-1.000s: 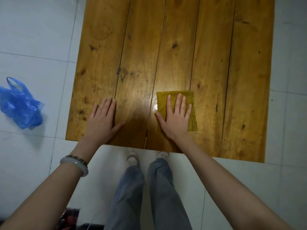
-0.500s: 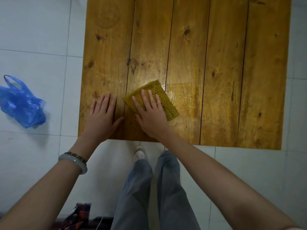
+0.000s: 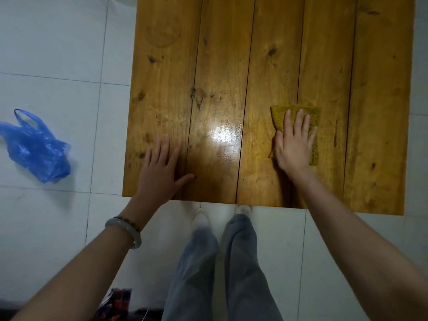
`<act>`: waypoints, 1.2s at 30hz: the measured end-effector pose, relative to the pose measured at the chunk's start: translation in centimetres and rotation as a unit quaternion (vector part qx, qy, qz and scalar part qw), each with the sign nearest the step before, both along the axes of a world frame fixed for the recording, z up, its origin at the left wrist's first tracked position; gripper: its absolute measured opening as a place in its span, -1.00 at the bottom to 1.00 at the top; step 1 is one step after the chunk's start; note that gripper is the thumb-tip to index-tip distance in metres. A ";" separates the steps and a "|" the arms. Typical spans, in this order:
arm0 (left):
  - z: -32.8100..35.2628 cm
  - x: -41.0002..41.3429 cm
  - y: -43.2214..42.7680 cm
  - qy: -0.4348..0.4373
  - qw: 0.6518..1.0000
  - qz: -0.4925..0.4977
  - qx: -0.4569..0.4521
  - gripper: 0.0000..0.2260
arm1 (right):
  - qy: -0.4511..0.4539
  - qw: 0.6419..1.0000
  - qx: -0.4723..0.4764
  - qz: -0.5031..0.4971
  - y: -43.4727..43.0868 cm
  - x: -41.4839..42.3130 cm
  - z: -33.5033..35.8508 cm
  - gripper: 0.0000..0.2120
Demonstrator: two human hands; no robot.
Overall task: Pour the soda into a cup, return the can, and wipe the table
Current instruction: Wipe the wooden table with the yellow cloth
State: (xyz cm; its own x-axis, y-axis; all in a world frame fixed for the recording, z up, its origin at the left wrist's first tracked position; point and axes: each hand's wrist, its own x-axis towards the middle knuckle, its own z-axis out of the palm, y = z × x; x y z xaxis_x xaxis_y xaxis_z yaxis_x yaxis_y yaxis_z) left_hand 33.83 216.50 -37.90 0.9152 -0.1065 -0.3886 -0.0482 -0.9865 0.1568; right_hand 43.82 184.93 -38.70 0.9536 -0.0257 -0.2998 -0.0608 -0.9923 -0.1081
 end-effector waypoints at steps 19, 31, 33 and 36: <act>0.9 0.0 0.5 -0.010 0.999 0.006 -0.033 -0.15 | 0.028 0.982 -0.015 0.186 0.2 -7.8 -0.4 -0.44; 0.7 -3.0 1.7 -0.037 0.998 0.041 -0.034 -0.26 | 0.006 0.998 0.026 0.062 11.6 -14.2 -0.8 -0.43; 0.8 -3.3 3.0 -0.033 0.997 0.057 -0.033 -0.27 | -0.006 0.994 0.052 0.097 15.8 -14.4 -1.0 -0.45; 0.9 -3.5 4.6 -0.024 0.997 0.067 -0.025 -0.33 | -0.001 0.984 0.071 0.164 19.7 -13.6 -0.8 -0.47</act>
